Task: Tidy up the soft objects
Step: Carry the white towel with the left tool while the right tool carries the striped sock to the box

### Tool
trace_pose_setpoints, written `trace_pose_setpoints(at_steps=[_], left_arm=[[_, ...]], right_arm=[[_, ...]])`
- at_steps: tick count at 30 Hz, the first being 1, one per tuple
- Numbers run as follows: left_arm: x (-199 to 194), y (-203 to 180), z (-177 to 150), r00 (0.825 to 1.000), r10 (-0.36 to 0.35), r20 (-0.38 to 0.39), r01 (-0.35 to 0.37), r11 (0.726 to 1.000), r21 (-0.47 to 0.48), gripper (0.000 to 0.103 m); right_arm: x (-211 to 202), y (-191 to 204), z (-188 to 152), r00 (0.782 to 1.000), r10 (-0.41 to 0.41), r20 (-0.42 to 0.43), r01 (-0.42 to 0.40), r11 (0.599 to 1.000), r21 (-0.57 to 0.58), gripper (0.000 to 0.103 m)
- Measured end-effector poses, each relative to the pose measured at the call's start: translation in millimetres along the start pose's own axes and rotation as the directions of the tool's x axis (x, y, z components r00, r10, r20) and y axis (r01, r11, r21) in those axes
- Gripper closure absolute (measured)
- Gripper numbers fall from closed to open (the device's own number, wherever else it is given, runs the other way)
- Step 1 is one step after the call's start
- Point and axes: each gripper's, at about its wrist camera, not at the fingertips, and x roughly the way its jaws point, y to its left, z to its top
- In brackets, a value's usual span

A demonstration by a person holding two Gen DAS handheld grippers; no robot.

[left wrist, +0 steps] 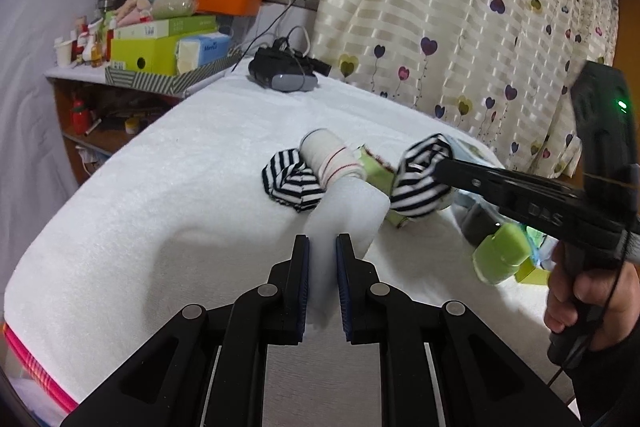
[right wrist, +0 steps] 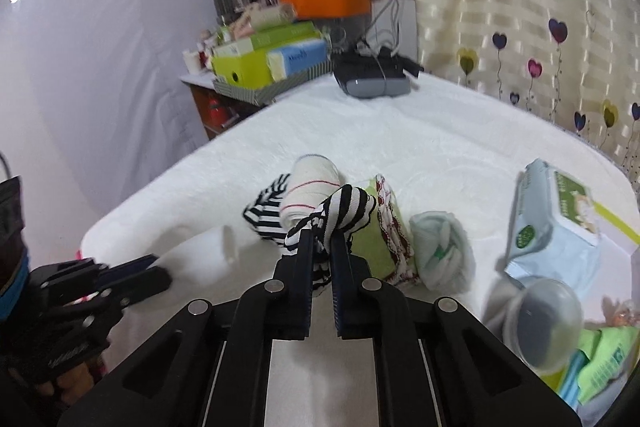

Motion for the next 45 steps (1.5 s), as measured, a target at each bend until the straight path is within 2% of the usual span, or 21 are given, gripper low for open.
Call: trace_pose_setpoints(at_steps=[8, 18, 22, 30, 35, 45], left_arm=[[-15, -37, 1, 0.998, -0.057, 0.026, 0.056, 0.998, 0.040, 0.090], [-22, -87, 5, 0.990, -0.141, 0.029, 0.137, 0.986, 0.095, 0.090], [-21, -108, 11, 0.984, -0.177, 0.026, 0.173, 0.977, 0.125, 0.090], [-19, -151, 23, 0.969, -0.246, 0.033, 0.237, 0.956, 0.176, 0.090], [-18, -174, 27, 0.960, -0.278, 0.031, 0.267, 0.942, 0.206, 0.090], [-13, -211, 31, 0.950, -0.313, 0.015, 0.299, 0.918, 0.261, 0.090]], right_arm=[[-62, -12, -19, 0.997, -0.015, 0.072, 0.012, 0.999, 0.039, 0.095], [-126, -38, -38, 0.984, -0.081, 0.156, 0.067, 0.994, 0.089, 0.095], [-149, -60, -46, 0.973, -0.140, 0.181, 0.116, 0.984, 0.137, 0.095], [-198, -100, -59, 0.938, -0.262, 0.225, 0.212, 0.951, 0.225, 0.095], [-216, -114, -64, 0.922, -0.300, 0.243, 0.239, 0.938, 0.253, 0.095], [-221, -137, -76, 0.921, -0.313, 0.233, 0.240, 0.925, 0.294, 0.095]])
